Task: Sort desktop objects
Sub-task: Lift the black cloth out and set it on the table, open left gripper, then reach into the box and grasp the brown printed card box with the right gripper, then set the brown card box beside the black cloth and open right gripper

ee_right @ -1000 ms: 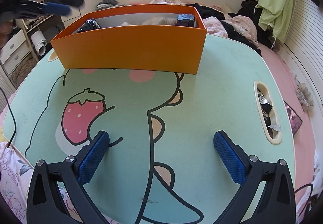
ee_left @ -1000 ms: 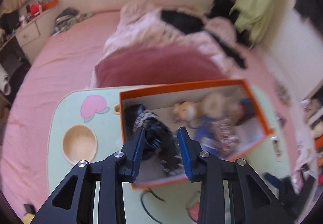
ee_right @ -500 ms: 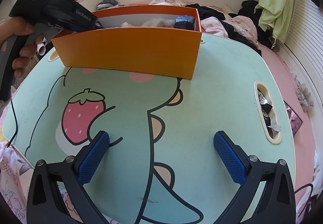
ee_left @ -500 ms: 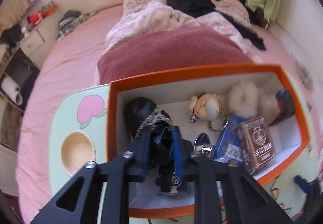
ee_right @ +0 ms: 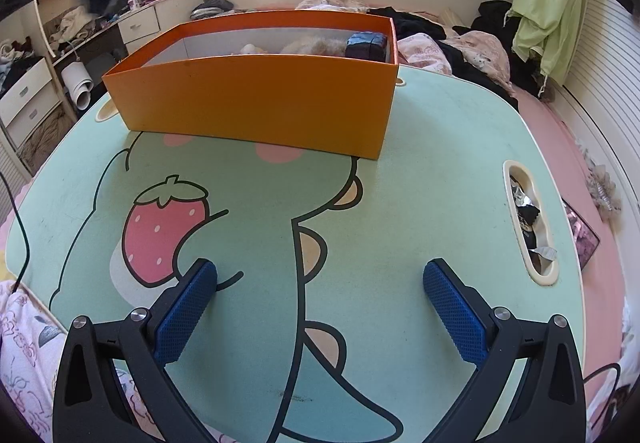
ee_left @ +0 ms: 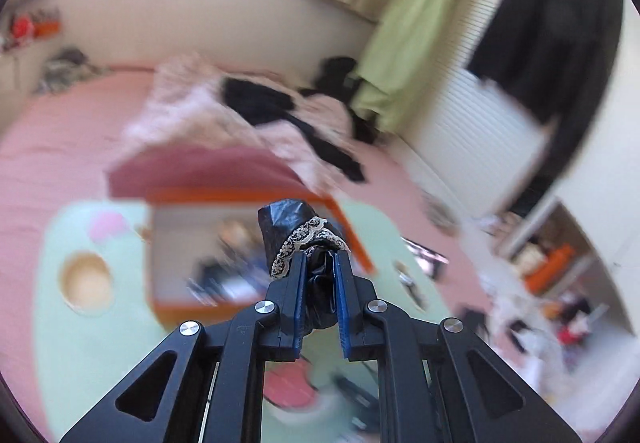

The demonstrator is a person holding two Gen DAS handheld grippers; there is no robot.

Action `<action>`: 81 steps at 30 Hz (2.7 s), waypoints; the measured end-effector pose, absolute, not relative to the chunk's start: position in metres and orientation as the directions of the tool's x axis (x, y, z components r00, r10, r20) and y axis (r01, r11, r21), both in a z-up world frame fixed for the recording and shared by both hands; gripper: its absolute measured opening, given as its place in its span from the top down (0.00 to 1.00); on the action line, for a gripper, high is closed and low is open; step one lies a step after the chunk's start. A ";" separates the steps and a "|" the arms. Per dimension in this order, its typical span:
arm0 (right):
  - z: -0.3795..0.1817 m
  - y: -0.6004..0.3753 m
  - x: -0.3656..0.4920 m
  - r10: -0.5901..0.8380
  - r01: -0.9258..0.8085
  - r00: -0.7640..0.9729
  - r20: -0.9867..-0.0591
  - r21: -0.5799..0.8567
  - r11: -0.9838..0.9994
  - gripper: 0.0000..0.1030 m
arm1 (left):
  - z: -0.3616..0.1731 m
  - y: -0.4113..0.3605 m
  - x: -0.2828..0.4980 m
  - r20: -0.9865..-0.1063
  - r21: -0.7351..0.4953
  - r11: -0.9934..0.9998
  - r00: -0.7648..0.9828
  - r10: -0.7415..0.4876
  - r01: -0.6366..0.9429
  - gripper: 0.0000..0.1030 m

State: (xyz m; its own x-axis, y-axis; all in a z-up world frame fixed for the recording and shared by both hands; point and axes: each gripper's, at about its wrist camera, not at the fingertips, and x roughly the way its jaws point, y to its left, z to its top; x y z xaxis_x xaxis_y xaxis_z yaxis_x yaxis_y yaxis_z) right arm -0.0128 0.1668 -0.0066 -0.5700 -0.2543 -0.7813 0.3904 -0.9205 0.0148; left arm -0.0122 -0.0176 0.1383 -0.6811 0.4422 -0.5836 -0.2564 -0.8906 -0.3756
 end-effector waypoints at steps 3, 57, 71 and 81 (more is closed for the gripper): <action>-0.007 0.167 -0.013 -0.254 0.391 -0.570 -0.781 0.015 -0.920 0.00 | 0.100 -0.005 -0.003 -0.634 -0.364 -0.899 -0.641 0.432 -0.245 0.88; 0.039 0.117 -0.135 -0.377 0.349 -0.353 -0.856 0.253 -0.902 0.59 | 0.002 0.004 0.018 -0.809 0.012 -0.997 -0.587 0.034 -0.074 0.00; 0.049 0.182 -0.030 -0.411 0.395 -0.480 -0.775 0.228 -0.890 0.59 | 0.002 0.003 0.018 -0.808 0.012 -0.997 -0.588 0.034 -0.075 0.00; 0.026 0.185 -0.028 -0.412 0.383 -0.513 -0.753 0.229 -0.895 0.30 | 0.001 0.004 0.019 -0.808 0.013 -0.997 -0.588 0.033 -0.074 0.00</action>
